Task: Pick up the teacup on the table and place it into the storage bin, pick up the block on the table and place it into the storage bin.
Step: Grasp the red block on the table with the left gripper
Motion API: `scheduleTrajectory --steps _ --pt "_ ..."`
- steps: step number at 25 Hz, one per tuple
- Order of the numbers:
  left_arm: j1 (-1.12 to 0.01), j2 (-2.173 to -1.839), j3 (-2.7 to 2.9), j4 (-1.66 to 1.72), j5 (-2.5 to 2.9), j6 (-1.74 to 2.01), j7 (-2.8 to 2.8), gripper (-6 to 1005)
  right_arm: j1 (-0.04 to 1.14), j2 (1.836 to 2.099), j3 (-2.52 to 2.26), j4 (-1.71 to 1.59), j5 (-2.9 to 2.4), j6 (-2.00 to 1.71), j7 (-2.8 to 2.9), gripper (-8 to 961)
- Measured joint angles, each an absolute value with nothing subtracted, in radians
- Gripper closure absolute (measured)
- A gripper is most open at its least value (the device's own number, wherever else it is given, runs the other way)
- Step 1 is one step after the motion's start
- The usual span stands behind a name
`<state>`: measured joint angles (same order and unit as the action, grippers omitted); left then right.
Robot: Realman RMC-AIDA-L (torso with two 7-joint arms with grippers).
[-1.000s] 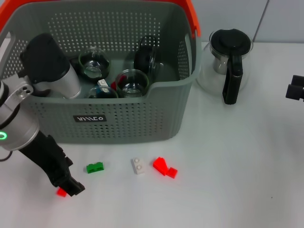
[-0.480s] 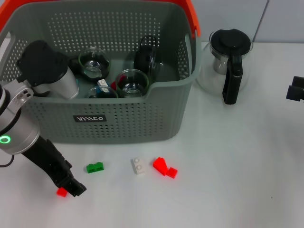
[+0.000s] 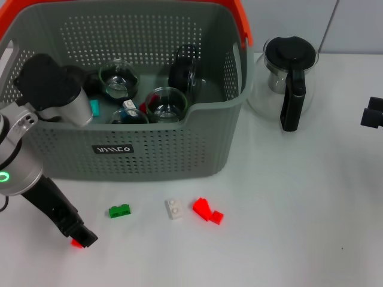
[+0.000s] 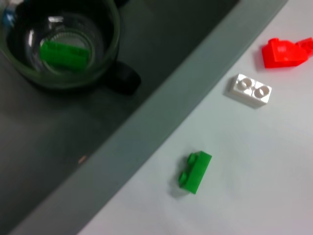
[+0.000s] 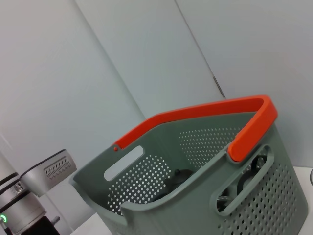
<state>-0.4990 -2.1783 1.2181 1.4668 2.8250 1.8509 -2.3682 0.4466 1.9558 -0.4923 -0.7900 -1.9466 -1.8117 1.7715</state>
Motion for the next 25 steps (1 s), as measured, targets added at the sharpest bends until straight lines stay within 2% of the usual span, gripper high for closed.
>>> scheduleTrajectory --steps 25 --pt "-0.455 -2.178 1.210 1.371 2.812 1.706 -2.251 293 0.437 1.955 -0.492 -0.780 -1.947 -1.804 1.770 132"
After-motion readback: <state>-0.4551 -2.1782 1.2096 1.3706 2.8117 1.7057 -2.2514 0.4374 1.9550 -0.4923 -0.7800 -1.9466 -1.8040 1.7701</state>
